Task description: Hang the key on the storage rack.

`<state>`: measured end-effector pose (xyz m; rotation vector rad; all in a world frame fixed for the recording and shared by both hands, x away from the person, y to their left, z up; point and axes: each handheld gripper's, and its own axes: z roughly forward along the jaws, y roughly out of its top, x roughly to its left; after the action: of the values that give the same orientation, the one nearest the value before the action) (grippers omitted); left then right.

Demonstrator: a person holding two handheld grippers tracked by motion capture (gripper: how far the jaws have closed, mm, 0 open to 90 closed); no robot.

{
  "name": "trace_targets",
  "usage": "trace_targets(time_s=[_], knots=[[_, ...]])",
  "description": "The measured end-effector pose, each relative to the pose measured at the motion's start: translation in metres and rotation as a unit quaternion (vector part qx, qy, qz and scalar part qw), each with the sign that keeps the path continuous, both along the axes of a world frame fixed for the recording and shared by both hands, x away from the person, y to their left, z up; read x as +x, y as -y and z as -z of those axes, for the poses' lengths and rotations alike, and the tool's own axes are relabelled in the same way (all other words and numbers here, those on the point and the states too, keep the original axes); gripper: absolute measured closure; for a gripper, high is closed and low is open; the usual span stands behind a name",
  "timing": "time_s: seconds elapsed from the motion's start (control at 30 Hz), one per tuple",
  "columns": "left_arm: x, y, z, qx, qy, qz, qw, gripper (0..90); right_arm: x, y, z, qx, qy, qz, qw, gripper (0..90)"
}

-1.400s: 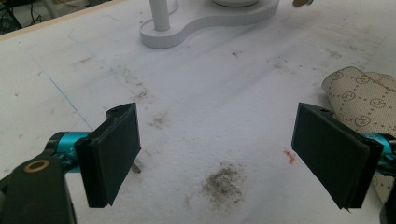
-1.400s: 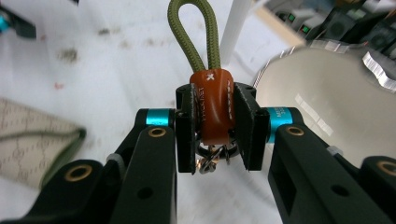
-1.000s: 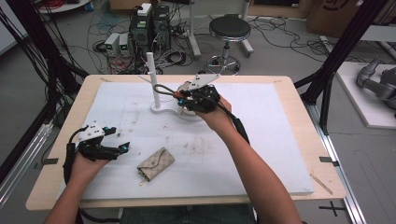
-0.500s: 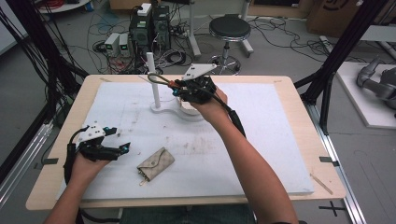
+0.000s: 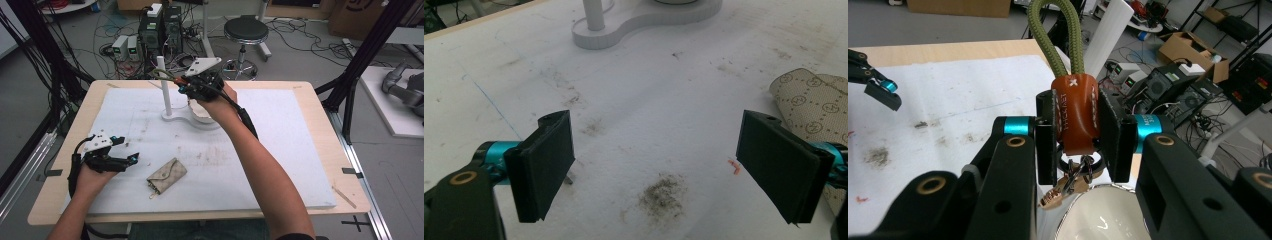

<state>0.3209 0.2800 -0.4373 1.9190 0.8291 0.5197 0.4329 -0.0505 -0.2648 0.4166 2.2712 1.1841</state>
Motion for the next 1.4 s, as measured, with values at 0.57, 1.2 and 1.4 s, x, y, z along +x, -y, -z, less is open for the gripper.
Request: trace_targets(time_s=[0.57,1.2,1.4], knots=[[-0.002,-0.003,0.000,-0.003,-0.001,-0.003,1.0000,15.4,0.013,-0.016,0.015,-0.043,-0.008,0.013,0.9990,71.6],[-0.002,-0.007,0.002,-0.001,-0.003,-0.009,1.0000,15.4,0.015,-0.011,0.027,-0.054,-0.012,0.047,0.9973,45.2],[-0.003,-0.006,0.001,0.004,0.000,-0.014,0.9999,15.5,0.003,0.009,0.023,-0.052,-0.033,0.053,0.9967,38.5]])
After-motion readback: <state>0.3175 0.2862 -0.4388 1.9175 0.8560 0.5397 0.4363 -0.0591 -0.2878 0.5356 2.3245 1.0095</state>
